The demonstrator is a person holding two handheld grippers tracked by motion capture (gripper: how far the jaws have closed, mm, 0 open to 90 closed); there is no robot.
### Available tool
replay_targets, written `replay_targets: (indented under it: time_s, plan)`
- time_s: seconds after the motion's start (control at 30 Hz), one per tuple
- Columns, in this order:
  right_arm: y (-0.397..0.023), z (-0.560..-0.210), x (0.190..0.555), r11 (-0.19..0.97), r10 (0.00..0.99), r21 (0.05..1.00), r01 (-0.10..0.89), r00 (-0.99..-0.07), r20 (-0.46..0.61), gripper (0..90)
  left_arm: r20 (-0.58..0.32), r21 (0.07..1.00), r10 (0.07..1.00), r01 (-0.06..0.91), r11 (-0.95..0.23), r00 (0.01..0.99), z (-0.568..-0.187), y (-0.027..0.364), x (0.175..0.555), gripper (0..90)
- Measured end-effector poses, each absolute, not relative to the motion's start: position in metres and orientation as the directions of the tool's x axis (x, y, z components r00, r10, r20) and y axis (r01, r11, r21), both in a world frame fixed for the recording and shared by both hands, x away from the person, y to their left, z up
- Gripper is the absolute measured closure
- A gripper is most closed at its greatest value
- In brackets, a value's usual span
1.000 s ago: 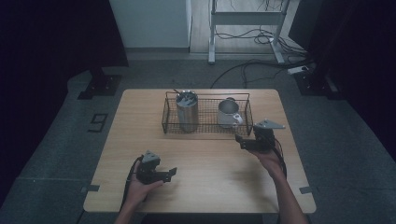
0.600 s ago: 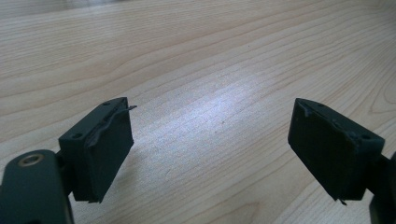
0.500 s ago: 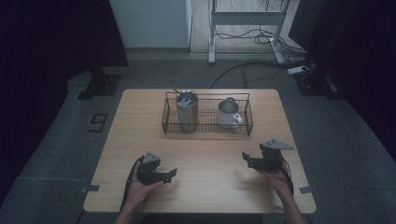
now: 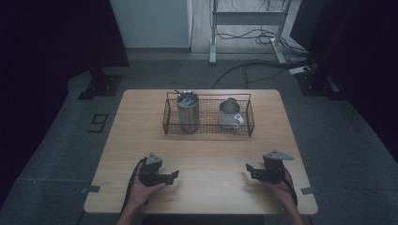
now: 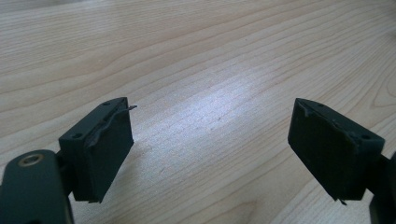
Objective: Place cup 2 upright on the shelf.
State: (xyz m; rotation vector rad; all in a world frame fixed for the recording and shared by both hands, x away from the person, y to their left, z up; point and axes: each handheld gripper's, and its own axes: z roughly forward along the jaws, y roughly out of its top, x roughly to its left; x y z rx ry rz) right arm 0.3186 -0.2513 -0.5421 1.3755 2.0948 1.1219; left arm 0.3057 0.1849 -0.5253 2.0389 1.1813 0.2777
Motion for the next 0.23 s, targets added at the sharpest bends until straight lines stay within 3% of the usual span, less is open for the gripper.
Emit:
replay_targets:
  time_s: [0.23]
  plan:
    - [-0.2502, -0.5445, 0.3173, 0.207, 0.895, 0.787, 0.581, -0.437, 0.087, 12.7, -0.171, 0.695, 0.818, 0.656, -0.295, 0.550, -0.5263, 0.1845, 0.3066, 14.1]
